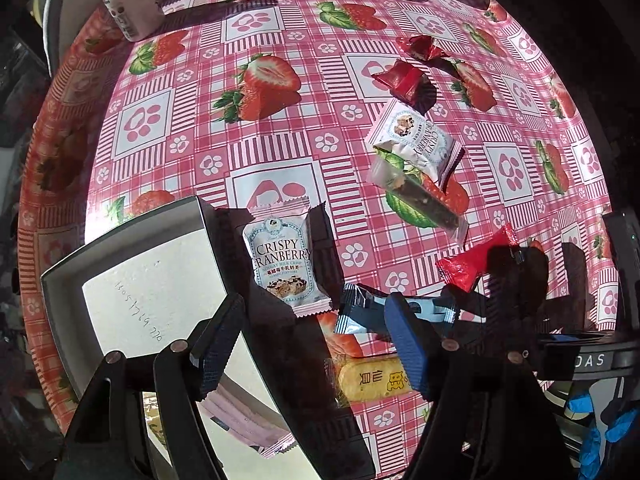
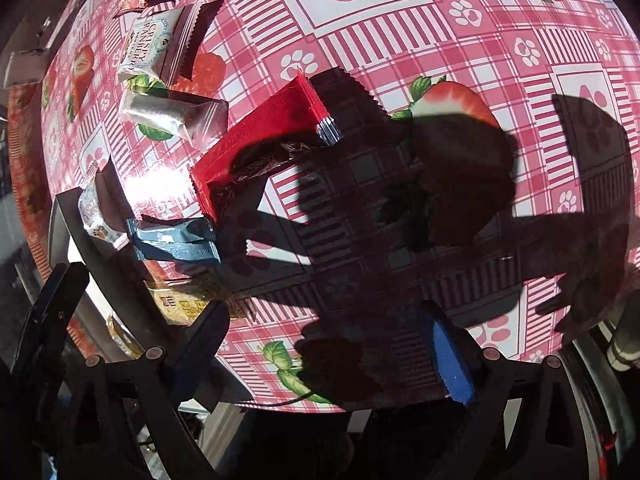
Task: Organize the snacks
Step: 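Grasp the white Crispy Cranberry packet with the left tool while the right tool grasps the red bar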
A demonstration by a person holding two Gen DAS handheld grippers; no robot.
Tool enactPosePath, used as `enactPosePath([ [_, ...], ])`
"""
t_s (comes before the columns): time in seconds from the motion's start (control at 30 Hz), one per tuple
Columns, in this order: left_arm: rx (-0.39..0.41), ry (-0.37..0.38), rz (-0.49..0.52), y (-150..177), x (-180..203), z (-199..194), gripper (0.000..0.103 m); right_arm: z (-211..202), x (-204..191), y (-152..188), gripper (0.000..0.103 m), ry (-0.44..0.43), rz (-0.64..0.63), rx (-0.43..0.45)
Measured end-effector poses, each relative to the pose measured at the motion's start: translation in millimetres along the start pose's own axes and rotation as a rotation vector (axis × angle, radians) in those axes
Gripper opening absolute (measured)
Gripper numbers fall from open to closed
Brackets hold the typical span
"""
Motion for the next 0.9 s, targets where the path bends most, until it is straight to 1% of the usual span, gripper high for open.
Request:
enactPosePath([
  [0.07,-0.01,-0.028,-0.022,-9,-1,13,0.076,5,17,-11,0.095,-0.024,0.016,0.003],
  [0.2,-0.034,-0.078,-0.069,-15,-11,29,0.076,4,32,-25,0.095,-0.064,0.053,0.003],
  [0.27,-0.047,-0.072,-0.091,-16,-16,35,0.076,4,36,-34,0.095,-0.085,0.075,0.007],
  [0.37,-0.053,-0.103,-0.069,-19,-13,41,0.079,3,37,-54,0.095,-0.12,0.123,0.018],
  [0.47,-0.063,-0.124,-0.047,-21,-9,49,0.08,6,36,-78,0.095,-0.141,0.167,0.026],
  [0.53,-0.098,-0.124,-0.066,-20,-7,61,0.08,10,31,-91,0.095,-0.133,0.173,0.018],
  [0.6,-0.057,-0.076,-0.14,-18,-13,60,0.082,13,28,-98,0.098,-0.091,0.163,0.023],
  [0.67,-0.044,-0.079,-0.149,-15,-12,60,0.081,10,24,-101,0.098,-0.04,0.116,0.057],
  [0.7,-0.043,-0.079,-0.137,-14,-9,60,0.079,10,24,-102,0.095,0.014,0.073,0.075],
  [0.73,-0.04,-0.062,-0.121,-11,-6,58,0.07,9,25,-102,0.082,0.066,0.031,0.094],
  [0.77,-0.038,-0.042,-0.11,-6,1,58,0.06,9,28,-100,0.072,0.098,-0.002,0.106],
  [0.8,-0.048,-0.037,-0.1,-3,8,59,0.058,9,33,-99,0.066,0.122,-0.038,0.118],
  [0.87,-0.059,-0.042,-0.099,4,17,62,0.058,10,46,-96,0.032,0.183,-0.123,0.145],
  [0.9,-0.059,-0.057,-0.101,7,18,62,0.058,11,53,-95,0.031,0.197,-0.168,0.16],
])
Point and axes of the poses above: each gripper's, at about its wrist camera, not at the fingertips, and z roughly the way its jaws point, x to its right, y to its underside, the point moved 3 cm from there along z, roughly the way its jaws point, and after that the axes turned 13 degrees about y, right-handed, at the moved point
